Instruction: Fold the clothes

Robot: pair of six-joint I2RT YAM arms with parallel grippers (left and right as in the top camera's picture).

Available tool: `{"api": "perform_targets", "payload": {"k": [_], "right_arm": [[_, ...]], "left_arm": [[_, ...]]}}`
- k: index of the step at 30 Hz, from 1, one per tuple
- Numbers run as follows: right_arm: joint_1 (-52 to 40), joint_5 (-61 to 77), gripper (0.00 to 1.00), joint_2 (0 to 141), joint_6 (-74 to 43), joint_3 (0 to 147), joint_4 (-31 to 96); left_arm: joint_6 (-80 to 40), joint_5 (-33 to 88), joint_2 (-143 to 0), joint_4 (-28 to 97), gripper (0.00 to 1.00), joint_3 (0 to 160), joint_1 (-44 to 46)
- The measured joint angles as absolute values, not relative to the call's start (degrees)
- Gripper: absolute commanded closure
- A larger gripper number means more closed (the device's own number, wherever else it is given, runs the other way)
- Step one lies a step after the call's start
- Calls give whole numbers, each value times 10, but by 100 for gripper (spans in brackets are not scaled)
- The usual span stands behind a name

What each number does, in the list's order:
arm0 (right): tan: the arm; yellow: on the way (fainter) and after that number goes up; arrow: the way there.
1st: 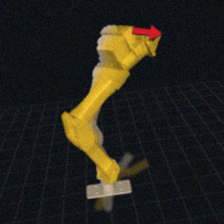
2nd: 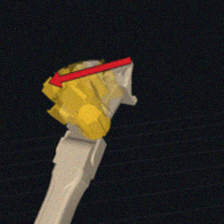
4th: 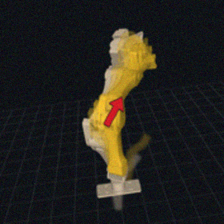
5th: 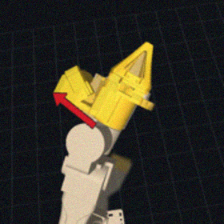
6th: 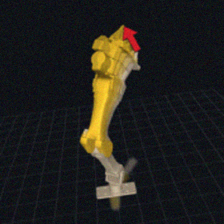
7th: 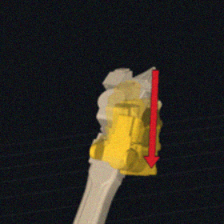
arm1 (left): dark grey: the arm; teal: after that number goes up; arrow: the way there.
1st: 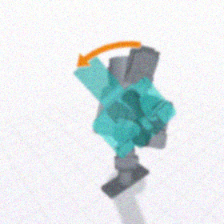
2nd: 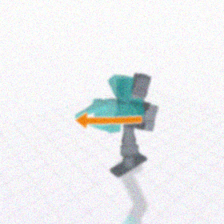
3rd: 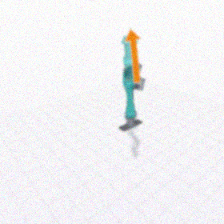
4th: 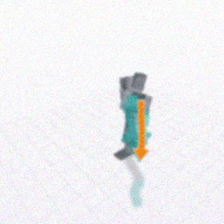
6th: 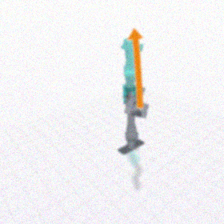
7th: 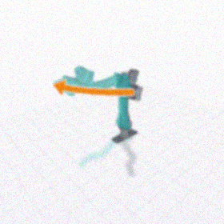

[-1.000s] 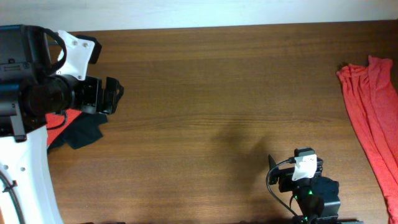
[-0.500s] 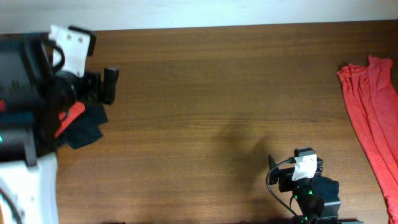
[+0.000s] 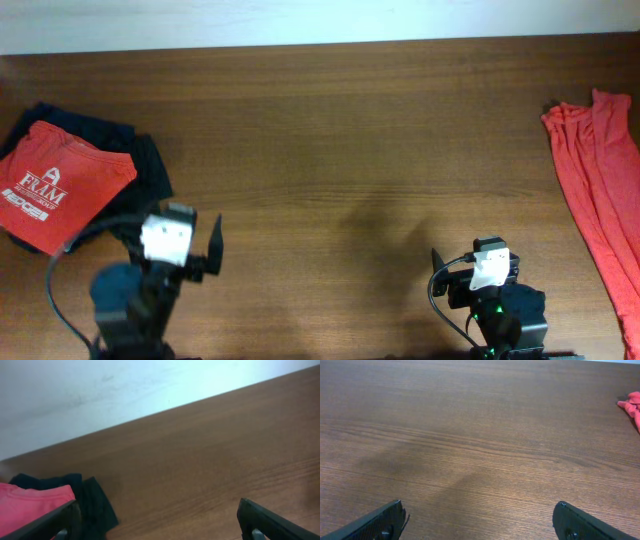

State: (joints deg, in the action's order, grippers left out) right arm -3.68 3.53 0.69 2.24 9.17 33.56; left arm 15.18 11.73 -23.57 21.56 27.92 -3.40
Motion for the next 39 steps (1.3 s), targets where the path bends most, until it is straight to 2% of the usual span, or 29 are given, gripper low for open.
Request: {"api": "perform_targets", "payload": {"k": [7, 13, 22, 39], "right_arm": [[-37, 35, 1, 7, 22, 92, 336], [-37, 36, 1, 7, 22, 92, 336], [-37, 36, 1, 7, 22, 92, 336], [-37, 36, 1, 7, 22, 92, 336]], "left_arm": [[152, 117, -69, 203, 1, 144, -34], [150, 117, -12, 157, 1, 57, -33], [150, 117, -9, 125, 1, 48, 2], [150, 117, -9, 125, 1, 48, 3]]}}
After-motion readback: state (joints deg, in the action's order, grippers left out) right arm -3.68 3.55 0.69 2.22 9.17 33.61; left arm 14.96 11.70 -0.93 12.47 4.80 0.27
